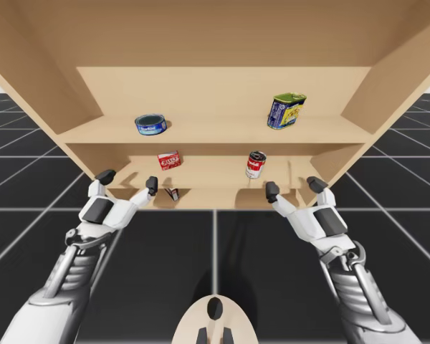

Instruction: Retrieve the tuna can from the shelves.

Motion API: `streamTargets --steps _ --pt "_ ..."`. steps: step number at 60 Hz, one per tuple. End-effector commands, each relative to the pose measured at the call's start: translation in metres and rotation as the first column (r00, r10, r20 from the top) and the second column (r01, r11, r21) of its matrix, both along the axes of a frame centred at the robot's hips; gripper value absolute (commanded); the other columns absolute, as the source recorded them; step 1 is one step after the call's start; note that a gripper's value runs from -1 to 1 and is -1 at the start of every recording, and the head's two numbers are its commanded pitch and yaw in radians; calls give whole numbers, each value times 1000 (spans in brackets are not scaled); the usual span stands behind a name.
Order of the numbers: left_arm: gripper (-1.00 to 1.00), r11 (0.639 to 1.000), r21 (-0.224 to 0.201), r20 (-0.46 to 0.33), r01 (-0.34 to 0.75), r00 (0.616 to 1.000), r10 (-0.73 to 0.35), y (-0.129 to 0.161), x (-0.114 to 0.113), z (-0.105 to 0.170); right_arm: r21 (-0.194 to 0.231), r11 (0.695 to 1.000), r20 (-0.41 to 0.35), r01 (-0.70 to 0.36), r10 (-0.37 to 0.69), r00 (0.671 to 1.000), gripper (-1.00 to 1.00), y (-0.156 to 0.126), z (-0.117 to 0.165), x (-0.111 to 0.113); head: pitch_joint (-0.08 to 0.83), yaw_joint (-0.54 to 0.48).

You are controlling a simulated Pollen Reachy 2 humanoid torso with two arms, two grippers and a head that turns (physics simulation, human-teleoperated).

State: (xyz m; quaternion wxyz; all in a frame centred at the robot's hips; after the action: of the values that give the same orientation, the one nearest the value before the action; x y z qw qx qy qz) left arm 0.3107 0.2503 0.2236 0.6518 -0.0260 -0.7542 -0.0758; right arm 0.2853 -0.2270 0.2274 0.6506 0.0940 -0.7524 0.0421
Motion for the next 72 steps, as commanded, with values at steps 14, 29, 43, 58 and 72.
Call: streamTargets --steps 14,29,43,58,72 --pt "-1000 1000 -3 10 -4 1000 4 0 -2 2 28 999 -29 -25 26 999 -1000 2 0 -1 54 25" --pt "-1000 1000 -11 19 4 1000 -4 -1 -7 6 33 999 -30 -21 22 999 -1000 1 1 -2 141 216" --pt "-1000 999 -48 51 22 999 -20 -6 -25 25 40 999 -36 -23 24 999 -1000 2 1 -1 172 272" --pt "-1000 1000 -14 -15 9 1000 -9 -31 -68 88 50 999 -44 -7 9 999 -1000 0 0 0 185 271" --pt "-1000 998 -9 -35 67 997 -68 -49 -74 141 50 999 -41 -1 3 999 -1000 -2 -1 0 187 274"
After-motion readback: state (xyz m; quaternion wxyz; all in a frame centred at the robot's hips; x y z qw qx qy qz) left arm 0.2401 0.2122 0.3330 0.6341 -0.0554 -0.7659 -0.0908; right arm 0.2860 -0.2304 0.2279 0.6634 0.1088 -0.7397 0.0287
